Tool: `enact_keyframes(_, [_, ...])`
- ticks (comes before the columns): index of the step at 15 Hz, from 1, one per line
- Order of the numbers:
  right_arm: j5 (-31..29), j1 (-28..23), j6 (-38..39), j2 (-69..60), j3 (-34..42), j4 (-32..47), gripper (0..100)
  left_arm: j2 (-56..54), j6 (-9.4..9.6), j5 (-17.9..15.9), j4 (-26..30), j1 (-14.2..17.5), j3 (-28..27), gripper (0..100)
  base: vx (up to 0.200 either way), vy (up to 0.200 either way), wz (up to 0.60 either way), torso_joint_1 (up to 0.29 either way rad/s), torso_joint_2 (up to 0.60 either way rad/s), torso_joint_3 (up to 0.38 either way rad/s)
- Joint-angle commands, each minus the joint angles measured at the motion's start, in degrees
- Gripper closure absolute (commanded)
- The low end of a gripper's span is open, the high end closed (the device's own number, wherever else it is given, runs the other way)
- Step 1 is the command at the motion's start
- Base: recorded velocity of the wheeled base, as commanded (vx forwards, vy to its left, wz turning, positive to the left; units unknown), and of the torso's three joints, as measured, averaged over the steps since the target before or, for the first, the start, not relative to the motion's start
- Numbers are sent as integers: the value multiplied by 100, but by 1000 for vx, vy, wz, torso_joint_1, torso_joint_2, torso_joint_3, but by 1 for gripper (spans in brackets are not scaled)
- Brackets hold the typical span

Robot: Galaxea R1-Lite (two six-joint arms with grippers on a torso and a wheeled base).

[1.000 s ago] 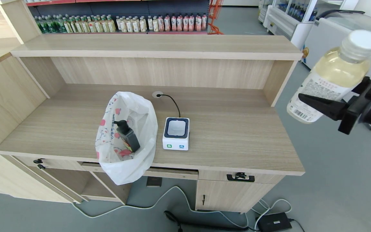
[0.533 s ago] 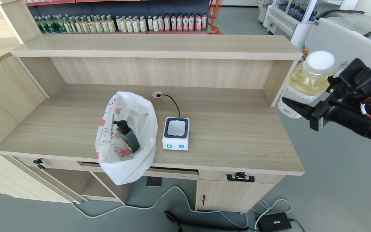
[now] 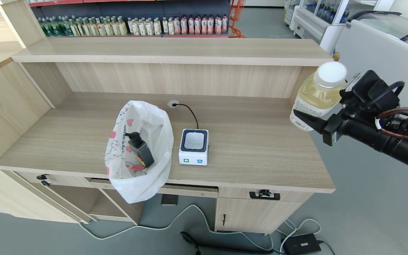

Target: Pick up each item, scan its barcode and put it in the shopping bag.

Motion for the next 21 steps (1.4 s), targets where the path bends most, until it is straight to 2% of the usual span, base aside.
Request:
enact_keyframes(1, [15,85,17,98,-63,-129,100,1,2,0,0,0,0,0,0,200,0,2,2,2])
enact_keyframes(6, [208,375,17,635,-520,-525,100,1,-7,0,0,0,0,0,0,200,0,2,0,3])
enact_keyframes(8, [472,367,0,942,-626,-727,100,1,-7,0,0,0,0,0,0,200,0,5,5,2])
enact_keyframes(10, [973,235,-88,1601,-802,-1404,100,1,-7,0,0,0,0,0,0,200,0,2,0,2])
enact_keyframes(12, [1210,138,-141,2014,-977,-1755,100,1,11,0,0,0,0,0,0,200,0,2,2,5])
enact_keyframes(16, [1782,-117,-281,2559,-1215,-2072,100,1,11,0,0,0,0,0,0,0,0,0,0,0])
enact_keyframes(21, [2177,-336,-281,2999,-1531,-2335,100,1,11,0,0,0,0,0,0,0,0,0,0,0])
